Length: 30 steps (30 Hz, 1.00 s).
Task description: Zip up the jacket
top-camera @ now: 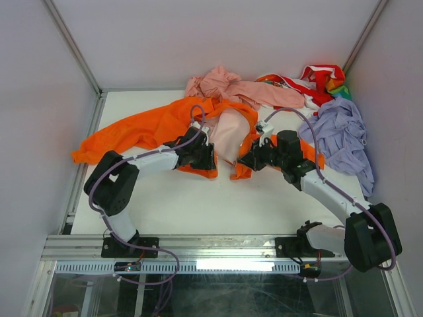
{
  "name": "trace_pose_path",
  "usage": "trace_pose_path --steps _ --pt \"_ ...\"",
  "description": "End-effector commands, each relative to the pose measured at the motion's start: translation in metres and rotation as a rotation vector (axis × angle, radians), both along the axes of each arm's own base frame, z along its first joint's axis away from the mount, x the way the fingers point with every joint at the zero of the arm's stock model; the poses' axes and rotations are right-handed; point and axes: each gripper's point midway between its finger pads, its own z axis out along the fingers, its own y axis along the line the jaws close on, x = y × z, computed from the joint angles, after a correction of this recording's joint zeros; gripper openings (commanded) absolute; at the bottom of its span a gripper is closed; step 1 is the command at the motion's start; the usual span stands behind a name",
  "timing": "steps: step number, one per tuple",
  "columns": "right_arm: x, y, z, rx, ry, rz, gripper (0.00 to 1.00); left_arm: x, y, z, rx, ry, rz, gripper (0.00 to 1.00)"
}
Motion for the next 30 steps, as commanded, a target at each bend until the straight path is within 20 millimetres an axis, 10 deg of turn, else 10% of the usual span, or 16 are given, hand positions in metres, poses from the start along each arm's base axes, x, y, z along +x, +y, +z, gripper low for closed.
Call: trace_pose_path --steps 1,11,21,25,30 --pt "0.005 0.003 0.011 0.042 -0.047 -0.001 0.0 0.007 -0.01 0.003 0.015 -0.031 -0.001 0.42" --pt "0.007 0.012 0.02 0.092 -0.034 0.009 0.0 0.004 -0.01 0.056 -0.055 -0.165 -0.033 0.0" --pt "-0.024 0.041 0.054 0.238 -0.077 0.291 0.0 -0.01 0.001 0.165 -0.278 -0.57 -0.14 0.0" --pt "0.001 0.03 0.057 0.125 -0.203 0.172 0.0 -0.018 0.007 0.191 -0.312 -0.679 -0.204 0.0" --pt "-0.014 0.041 0.074 0.109 -0.25 0.354 0.0 -0.03 0.007 0.213 -0.342 -0.787 -0.3 0.0"
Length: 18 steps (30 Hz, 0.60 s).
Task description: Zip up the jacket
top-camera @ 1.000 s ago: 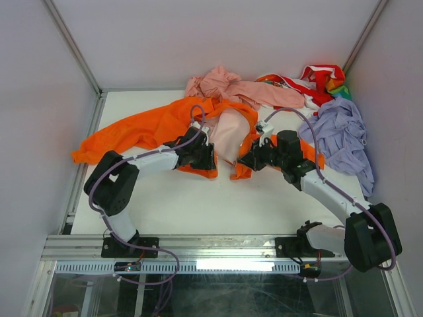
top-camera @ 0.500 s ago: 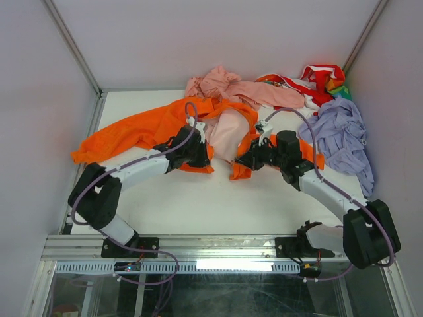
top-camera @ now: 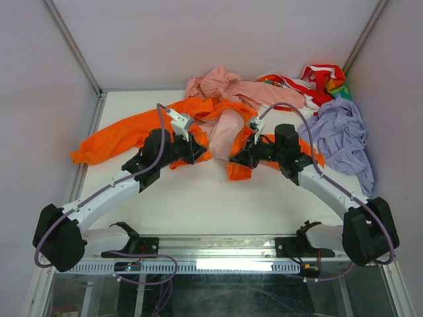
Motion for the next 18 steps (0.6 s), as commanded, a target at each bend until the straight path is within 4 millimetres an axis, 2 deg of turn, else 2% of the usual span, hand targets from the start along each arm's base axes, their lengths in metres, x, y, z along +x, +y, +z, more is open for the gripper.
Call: trace_pose_path --steps 1,3,7,12,18 --pt "-0.007 0.015 0.055 0.055 -0.188 0.182 0.0 -0.011 -0.009 0.051 -0.073 -0.232 -0.139 0.0" --pt "-0.023 0.024 0.069 0.141 -0.175 0.294 0.0 -0.016 -0.01 0.059 -0.084 -0.283 -0.171 0.0" --pt "-0.036 0.029 0.08 0.213 -0.121 0.366 0.0 -0.028 -0.011 0.071 -0.076 -0.404 -0.245 0.0" --pt "-0.051 0.03 0.088 0.242 -0.108 0.435 0.0 -0.045 -0.008 0.081 -0.116 -0.547 -0.297 0.0" --pt "-0.061 0.038 0.085 0.244 -0.071 0.473 0.0 -0.056 -0.01 0.084 -0.134 -0.62 -0.353 0.0"
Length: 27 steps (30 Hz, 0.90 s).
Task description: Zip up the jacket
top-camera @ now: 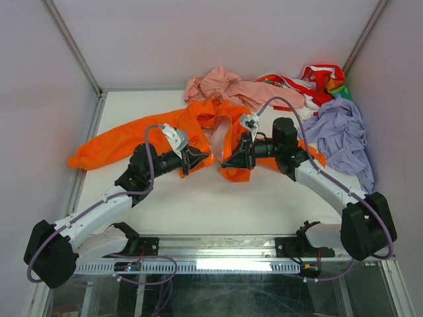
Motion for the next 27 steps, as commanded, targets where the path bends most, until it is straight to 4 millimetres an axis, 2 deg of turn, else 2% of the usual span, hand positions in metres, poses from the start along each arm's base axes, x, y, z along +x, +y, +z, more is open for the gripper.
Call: trace_pose_path --steps 1,11,27 --pt "-0.014 0.011 0.023 0.057 -0.047 0.089 0.0 -0.014 -0.005 0.049 -0.09 -0.236 -0.096 0.0" --pt "-0.012 0.018 0.018 0.076 0.002 0.055 0.0 -0.022 -0.009 0.054 -0.1 -0.291 -0.148 0.0" --pt "-0.009 0.019 0.003 0.052 0.058 0.028 0.0 -0.021 0.0 0.06 -0.111 -0.338 -0.097 0.0"
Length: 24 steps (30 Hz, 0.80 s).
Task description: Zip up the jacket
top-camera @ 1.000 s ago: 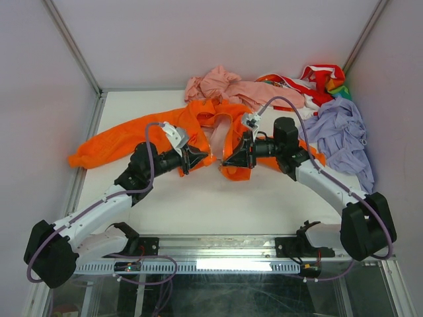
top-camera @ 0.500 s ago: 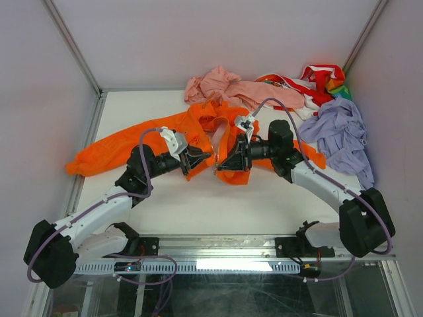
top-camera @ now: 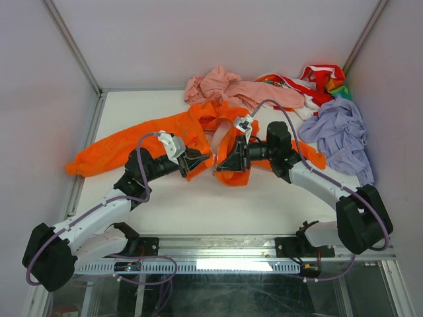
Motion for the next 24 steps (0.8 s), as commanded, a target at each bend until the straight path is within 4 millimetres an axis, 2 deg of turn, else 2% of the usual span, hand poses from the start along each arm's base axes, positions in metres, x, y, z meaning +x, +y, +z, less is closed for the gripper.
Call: trace_pose_path --steps 1,24 --pt "0.0 0.001 0.009 0.03 -0.041 -0.011 0.0 -0.004 0.006 0.039 -0.072 -0.162 0.009 0.0" --pt "0.003 0.004 0.025 0.073 -0.059 -0.021 0.0 -0.007 0.005 0.033 -0.059 -0.158 -0.006 0.0"
